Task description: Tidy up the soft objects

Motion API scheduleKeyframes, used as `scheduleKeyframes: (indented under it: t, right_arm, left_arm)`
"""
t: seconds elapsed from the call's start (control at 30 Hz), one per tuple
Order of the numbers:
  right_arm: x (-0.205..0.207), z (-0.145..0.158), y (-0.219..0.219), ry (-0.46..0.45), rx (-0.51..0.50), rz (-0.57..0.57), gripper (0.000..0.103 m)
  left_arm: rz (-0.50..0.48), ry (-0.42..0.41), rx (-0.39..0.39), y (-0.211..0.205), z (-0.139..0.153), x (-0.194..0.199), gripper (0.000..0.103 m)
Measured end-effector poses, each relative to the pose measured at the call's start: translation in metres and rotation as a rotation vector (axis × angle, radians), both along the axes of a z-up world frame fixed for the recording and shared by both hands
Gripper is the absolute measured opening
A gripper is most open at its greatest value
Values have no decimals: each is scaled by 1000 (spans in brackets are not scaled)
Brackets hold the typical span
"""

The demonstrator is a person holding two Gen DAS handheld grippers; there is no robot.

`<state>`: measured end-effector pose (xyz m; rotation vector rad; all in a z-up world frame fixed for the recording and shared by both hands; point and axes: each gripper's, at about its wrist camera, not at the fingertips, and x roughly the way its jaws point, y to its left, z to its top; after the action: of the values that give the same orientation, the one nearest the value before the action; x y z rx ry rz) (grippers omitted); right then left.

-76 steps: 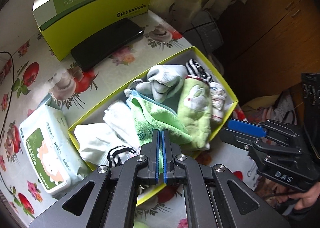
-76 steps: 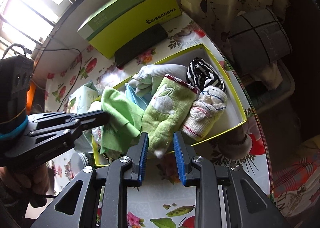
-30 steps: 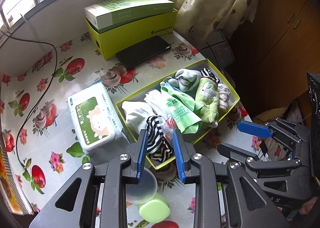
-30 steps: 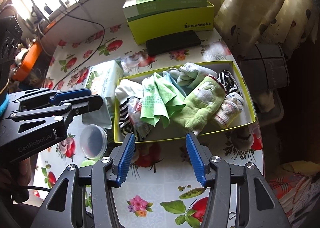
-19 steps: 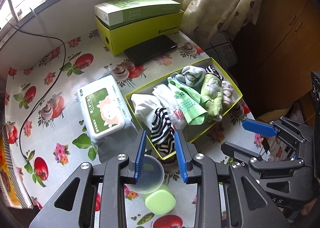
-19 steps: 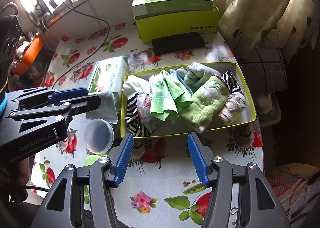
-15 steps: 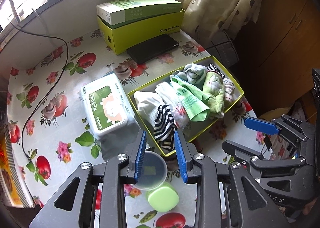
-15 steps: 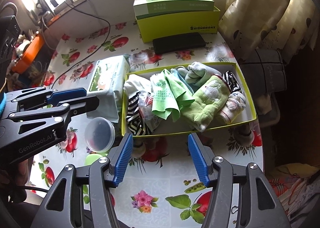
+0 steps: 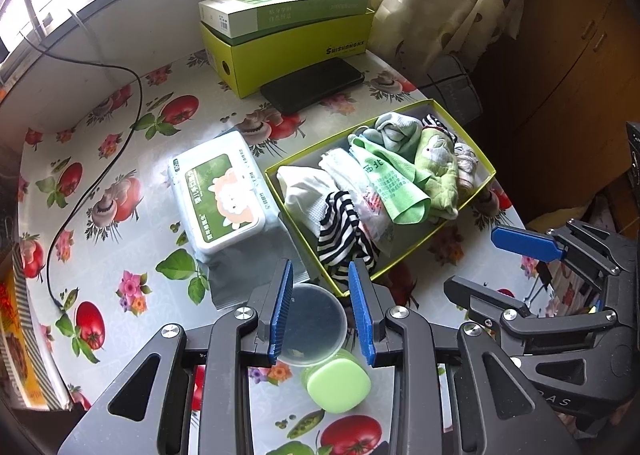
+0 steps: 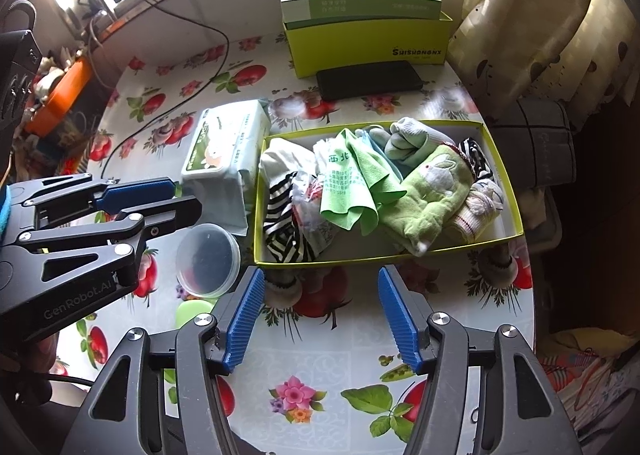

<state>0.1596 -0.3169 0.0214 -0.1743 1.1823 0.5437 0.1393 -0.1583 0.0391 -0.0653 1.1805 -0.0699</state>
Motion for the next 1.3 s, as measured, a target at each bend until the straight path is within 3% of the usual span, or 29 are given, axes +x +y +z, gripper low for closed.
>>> scheduleKeyframes:
  t: [0.4,1.3]
  right_arm:
    - [1,-5,2,10,-4,3,61]
    - [-2,-12,0,21,-3,3,62]
  left_arm:
    - [9,15,-23,4,-6,1,30]
    - [20,29,3,0,-13,0,30]
